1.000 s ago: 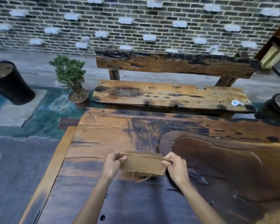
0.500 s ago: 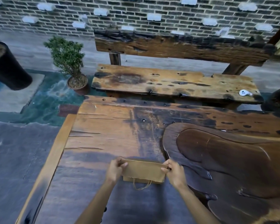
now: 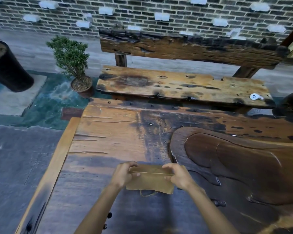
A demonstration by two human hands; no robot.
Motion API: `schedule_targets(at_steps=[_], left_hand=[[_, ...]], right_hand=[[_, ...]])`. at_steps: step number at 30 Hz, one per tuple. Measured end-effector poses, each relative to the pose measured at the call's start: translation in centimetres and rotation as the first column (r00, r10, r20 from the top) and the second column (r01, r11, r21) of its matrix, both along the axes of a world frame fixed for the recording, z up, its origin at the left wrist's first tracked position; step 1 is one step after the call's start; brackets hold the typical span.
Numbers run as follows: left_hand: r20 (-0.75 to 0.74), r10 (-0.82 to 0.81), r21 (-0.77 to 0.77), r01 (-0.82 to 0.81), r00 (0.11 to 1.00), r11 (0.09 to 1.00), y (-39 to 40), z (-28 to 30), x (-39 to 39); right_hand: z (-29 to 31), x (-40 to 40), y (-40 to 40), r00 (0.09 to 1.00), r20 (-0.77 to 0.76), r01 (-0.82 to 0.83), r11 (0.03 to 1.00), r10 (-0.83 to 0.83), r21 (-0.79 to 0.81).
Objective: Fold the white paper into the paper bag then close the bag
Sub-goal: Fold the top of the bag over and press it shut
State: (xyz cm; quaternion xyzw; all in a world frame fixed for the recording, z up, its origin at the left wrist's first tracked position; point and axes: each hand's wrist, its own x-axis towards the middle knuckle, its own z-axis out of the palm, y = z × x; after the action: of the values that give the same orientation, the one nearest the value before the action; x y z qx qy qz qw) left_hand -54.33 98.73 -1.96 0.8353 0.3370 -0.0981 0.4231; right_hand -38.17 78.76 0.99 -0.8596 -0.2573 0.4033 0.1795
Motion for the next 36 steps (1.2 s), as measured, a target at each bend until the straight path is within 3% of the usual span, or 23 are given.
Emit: schedule_targets(at_steps=[7,12,17,26,33,36], left_hand=[[-0.051,-0.219,0.055,0.222,0.974,0.974,-1.5,0.6,1.9],[-0.105,-0.214,0.181,0.23,0.971,0.956,-2.1,0.1,1.8],[-0.089,-0.246,0.209,0.26,0.965,0.943,-2.0,0.0,1.7],[-0.019,-0.264,0.08,0.265,0.964,0.961,-0.8,0.1,1.6],[-0.005,-0.269,-0.043,0.269,0.963,0.962,-0.5,0.0,1.7],[-0.025,-0.228,-0.118,0.223,0.973,0.968,-0.3,-0.3,1.4]], right_hand=[[-0.1,-2.1,2.9,0.961,0.109,-0.25,0.967,0.253,-0.041],[-0.7,-2.5,2.6,0.948,0.191,-0.25,0.967,0.256,-0.054],[-0.7,-2.3,1.8,0.92,0.283,-0.265,0.962,0.273,-0.067],[-0.3,-1.5,1.4,0.845,0.388,-0.349,0.929,0.368,-0.121],[-0.8,-1.2,0.2,0.894,0.274,-0.342,0.935,0.355,-0.094],[-1.0,-1.2,-0.1,0.883,0.311,-0.341,0.936,0.351,-0.088]])
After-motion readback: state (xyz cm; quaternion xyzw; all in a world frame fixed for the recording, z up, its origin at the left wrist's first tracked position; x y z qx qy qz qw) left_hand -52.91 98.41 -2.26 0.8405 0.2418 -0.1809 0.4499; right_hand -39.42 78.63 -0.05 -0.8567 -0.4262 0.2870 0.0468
